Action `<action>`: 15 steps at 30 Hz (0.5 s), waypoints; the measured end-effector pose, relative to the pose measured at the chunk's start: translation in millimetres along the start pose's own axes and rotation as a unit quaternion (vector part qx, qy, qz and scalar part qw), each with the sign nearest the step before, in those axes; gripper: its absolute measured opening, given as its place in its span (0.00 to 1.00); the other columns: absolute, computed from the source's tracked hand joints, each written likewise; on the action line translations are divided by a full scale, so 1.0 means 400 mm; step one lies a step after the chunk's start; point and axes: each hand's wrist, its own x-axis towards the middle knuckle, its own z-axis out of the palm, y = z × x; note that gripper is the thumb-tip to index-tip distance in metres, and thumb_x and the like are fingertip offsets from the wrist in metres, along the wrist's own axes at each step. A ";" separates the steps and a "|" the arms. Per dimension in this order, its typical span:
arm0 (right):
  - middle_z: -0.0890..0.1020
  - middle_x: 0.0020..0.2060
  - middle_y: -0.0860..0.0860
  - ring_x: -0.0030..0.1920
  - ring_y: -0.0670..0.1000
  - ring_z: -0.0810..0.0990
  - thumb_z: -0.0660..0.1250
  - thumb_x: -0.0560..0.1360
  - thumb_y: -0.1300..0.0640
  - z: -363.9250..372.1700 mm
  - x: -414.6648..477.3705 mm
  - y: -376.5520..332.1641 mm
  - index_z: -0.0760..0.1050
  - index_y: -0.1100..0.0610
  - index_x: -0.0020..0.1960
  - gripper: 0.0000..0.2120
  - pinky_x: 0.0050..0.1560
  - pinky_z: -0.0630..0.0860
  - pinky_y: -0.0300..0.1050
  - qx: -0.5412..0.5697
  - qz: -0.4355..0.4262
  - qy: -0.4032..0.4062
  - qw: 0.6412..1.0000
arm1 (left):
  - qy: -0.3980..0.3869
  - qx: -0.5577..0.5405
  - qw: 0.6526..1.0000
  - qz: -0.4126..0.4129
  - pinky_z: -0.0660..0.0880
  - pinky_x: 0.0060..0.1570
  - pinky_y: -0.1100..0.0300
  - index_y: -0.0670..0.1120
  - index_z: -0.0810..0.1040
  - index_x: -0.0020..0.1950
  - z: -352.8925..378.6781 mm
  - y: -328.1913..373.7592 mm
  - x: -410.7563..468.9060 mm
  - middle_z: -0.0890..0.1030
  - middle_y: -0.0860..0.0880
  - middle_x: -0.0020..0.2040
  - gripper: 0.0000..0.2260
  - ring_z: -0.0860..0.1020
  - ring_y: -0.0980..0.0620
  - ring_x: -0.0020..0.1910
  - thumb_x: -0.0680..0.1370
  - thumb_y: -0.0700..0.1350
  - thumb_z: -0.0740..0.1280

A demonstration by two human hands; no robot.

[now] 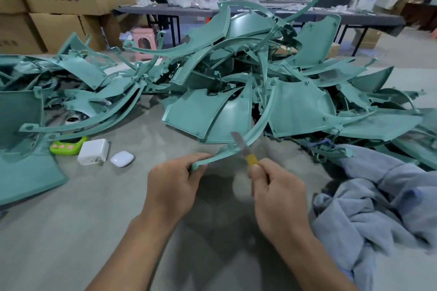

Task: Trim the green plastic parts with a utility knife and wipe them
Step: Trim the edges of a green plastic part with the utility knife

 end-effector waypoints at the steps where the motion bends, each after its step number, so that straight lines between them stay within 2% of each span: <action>1: 0.75 0.28 0.50 0.31 0.51 0.73 0.61 0.82 0.49 -0.002 0.000 0.003 0.70 0.53 0.36 0.17 0.33 0.70 0.48 0.024 0.001 0.013 1.000 | 0.001 0.003 1.000 0.003 0.73 0.43 0.63 0.58 0.87 0.55 0.000 -0.001 0.000 0.86 0.60 0.51 0.11 0.80 0.55 0.51 0.78 0.52 0.66; 3: 0.76 0.30 0.49 0.31 0.50 0.73 0.60 0.81 0.46 -0.002 -0.016 -0.013 0.71 0.53 0.38 0.16 0.33 0.69 0.44 0.063 -0.047 -0.034 0.996 | -0.003 0.010 1.000 0.006 0.73 0.42 0.62 0.58 0.87 0.55 0.002 -0.002 0.000 0.87 0.59 0.49 0.11 0.82 0.53 0.46 0.77 0.51 0.67; 5: 0.74 0.31 0.48 0.32 0.50 0.72 0.59 0.80 0.43 0.009 -0.039 -0.036 0.68 0.51 0.40 0.15 0.35 0.71 0.47 0.039 -0.102 -0.115 0.987 | -0.006 0.017 1.000 0.005 0.72 0.42 0.62 0.58 0.86 0.55 0.003 -0.004 0.000 0.87 0.57 0.48 0.12 0.83 0.49 0.45 0.75 0.50 0.68; 6: 0.74 0.30 0.48 0.32 0.50 0.72 0.59 0.81 0.43 0.015 -0.041 -0.036 0.67 0.51 0.40 0.15 0.36 0.71 0.50 0.011 -0.105 -0.124 0.987 | -0.002 0.016 1.000 0.001 0.72 0.42 0.62 0.58 0.86 0.56 0.003 -0.004 0.001 0.87 0.56 0.48 0.13 0.84 0.48 0.45 0.75 0.49 0.68; 9: 0.76 0.29 0.49 0.31 0.51 0.74 0.59 0.83 0.48 0.009 -0.005 -0.011 0.71 0.54 0.38 0.17 0.35 0.73 0.54 0.000 -0.011 -0.027 1.000 | 0.018 -0.003 1.000 -0.012 0.72 0.39 0.61 0.58 0.86 0.56 0.000 -0.003 0.001 0.87 0.55 0.43 0.12 0.81 0.49 0.40 0.76 0.51 0.68; 10: 0.77 0.29 0.50 0.31 0.49 0.74 0.60 0.83 0.50 0.000 0.003 -0.003 0.73 0.54 0.37 0.17 0.34 0.73 0.51 0.016 0.018 0.006 1.000 | 0.021 -0.012 1.000 -0.016 0.71 0.37 0.61 0.58 0.86 0.56 -0.001 -0.005 0.002 0.86 0.55 0.42 0.11 0.80 0.50 0.40 0.76 0.52 0.68; 12: 0.79 0.30 0.48 0.30 0.46 0.74 0.62 0.83 0.53 -0.015 0.008 0.009 0.75 0.53 0.36 0.17 0.30 0.68 0.38 0.054 0.048 0.035 0.997 | 0.021 -0.023 0.999 -0.016 0.70 0.35 0.61 0.59 0.86 0.56 -0.001 -0.007 0.002 0.86 0.56 0.41 0.11 0.79 0.51 0.40 0.76 0.52 0.68; 15: 0.80 0.29 0.46 0.30 0.44 0.75 0.63 0.82 0.53 -0.020 0.010 0.014 0.77 0.51 0.35 0.17 0.31 0.68 0.34 0.069 0.066 0.026 0.995 | 0.029 -0.045 0.998 -0.018 0.75 0.38 0.59 0.59 0.85 0.57 0.003 -0.006 0.002 0.86 0.56 0.43 0.11 0.80 0.52 0.41 0.76 0.53 0.68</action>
